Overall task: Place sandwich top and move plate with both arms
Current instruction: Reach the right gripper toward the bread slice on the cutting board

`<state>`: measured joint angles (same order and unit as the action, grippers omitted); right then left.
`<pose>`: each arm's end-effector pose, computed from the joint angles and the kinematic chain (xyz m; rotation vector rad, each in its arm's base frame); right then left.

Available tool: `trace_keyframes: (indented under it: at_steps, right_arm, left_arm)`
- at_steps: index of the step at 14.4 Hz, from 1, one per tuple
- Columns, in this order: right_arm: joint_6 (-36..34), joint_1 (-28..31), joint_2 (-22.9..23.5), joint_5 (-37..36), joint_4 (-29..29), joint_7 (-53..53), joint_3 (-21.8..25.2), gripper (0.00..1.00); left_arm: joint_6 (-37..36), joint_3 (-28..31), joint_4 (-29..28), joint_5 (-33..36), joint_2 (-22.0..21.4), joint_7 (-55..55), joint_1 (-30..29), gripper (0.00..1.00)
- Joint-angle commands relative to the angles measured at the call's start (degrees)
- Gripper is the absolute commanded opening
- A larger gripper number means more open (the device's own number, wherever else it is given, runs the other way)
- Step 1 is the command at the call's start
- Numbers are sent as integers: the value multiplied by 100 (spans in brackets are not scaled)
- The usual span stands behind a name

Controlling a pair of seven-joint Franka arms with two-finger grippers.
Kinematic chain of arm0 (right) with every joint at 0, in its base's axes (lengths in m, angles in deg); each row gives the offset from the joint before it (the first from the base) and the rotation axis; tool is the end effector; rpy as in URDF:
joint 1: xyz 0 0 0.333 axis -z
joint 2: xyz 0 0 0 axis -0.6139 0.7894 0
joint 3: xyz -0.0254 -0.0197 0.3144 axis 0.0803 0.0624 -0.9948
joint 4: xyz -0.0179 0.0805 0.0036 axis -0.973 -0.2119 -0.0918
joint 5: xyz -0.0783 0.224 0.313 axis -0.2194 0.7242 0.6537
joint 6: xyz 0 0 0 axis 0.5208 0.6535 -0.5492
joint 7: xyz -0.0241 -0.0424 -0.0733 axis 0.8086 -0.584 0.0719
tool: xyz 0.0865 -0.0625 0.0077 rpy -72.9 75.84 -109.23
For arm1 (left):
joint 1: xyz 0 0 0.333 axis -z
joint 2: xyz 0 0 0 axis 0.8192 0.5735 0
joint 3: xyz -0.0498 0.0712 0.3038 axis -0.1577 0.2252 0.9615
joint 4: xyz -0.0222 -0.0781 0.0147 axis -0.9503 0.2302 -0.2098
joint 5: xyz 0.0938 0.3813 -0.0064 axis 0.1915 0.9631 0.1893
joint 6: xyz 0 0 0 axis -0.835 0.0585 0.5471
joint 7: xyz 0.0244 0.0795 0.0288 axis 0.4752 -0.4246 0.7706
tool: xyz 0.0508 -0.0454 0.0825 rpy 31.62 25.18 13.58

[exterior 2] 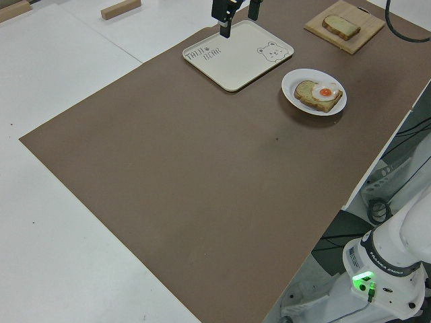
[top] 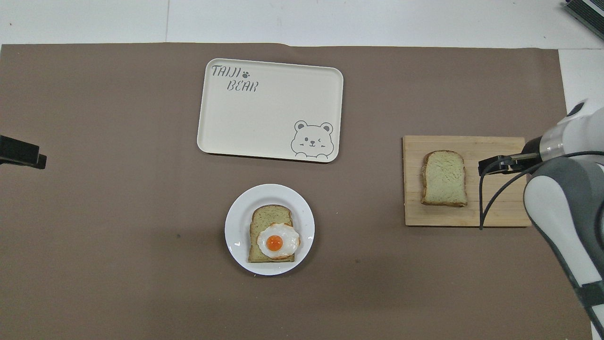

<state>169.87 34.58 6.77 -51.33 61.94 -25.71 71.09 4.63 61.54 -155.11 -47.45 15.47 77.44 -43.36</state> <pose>0.5572 -0.0291 0.4562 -3.1072 -0.0463 0.0198 0.5427 -0.0004 0.6476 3.1142 -0.1264 -0.0403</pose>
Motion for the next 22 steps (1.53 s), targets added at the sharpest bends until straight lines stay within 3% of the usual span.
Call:
trace_keyframes:
  at_steps: [1,12,13,16,22]
  right_arm:
    - [404,83,-24,616,381,-108,-23,100]
    - [985,101,38,1145,927,-327,-14,100]
    - [1028,318,73,1163,996,-537,-14,100]
    - [1371,566,309,1514,1041,-855,-23,100]
    - [1934,461,723,1585,1041,-847,-32,100]
  left_arm:
    - [-26,14,-166,46,-154,-50,31,100]
    - [-26,14,-166,46,-145,-50,31,100]
    - [-26,14,-166,46,-153,-50,31,100]
    - [-17,14,-166,46,-145,-50,31,100]
    - [-26,14,-166,46,-145,-50,31,100]
